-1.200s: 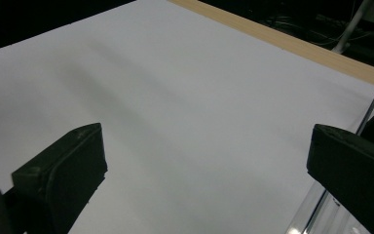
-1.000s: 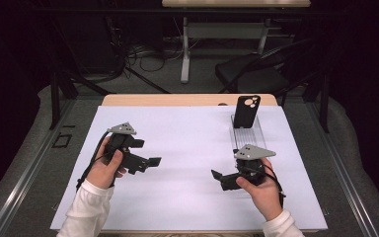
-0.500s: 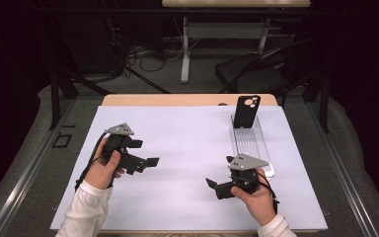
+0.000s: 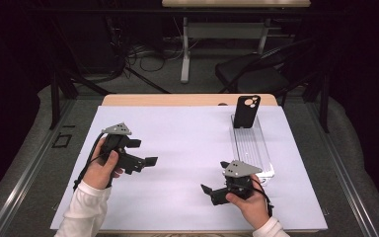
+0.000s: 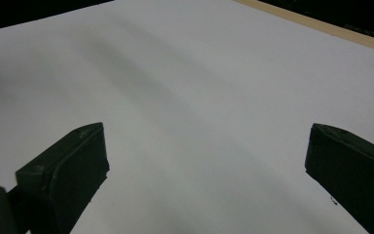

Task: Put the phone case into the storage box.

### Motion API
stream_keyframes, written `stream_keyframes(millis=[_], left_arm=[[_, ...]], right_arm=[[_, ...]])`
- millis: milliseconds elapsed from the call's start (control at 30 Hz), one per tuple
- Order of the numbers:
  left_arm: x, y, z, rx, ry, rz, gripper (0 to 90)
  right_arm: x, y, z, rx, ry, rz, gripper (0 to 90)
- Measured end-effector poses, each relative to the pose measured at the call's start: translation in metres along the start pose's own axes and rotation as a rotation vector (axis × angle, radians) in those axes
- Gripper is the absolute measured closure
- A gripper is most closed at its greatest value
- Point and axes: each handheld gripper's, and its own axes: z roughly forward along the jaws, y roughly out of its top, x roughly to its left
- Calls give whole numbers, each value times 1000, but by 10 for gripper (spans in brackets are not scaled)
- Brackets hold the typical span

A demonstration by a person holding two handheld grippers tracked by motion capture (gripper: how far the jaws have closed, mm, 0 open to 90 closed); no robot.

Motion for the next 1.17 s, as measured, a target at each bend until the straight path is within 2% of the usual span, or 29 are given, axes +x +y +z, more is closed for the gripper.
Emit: stream_keyframes(millis=[367,1167], left_arm=[[-1,0,1,4,-1,5,35],[3,0,5,-3,-1,-7,35]], right_arm=[[3,-9,8,9,15,-10,16],[2,-13,7,-6,13,-9,25]])
